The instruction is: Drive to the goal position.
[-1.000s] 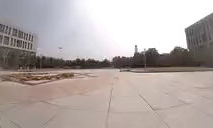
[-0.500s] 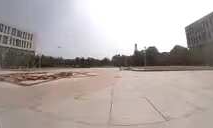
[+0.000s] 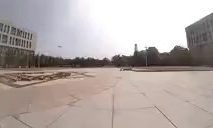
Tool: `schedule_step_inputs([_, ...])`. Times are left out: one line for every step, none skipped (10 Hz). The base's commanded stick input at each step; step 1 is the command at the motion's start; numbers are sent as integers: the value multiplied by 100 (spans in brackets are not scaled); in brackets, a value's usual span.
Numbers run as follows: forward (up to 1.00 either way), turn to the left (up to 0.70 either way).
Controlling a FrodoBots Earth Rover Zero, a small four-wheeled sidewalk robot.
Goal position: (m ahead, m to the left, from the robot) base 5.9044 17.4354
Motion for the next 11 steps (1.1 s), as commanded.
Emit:
schedule_step_inputs([70,13])
schedule_step_inputs([70,0])
schedule_step_inputs([70,0])
schedule_step_inputs([70,0])
schedule_step_inputs([70,0])
schedule_step_inputs([70,0])
schedule_step_inputs([70,0])
schedule_step_inputs([70,0])
schedule_step_inputs([70,0])
schedule_step_inputs([70,0])
schedule_step_inputs([70,0])
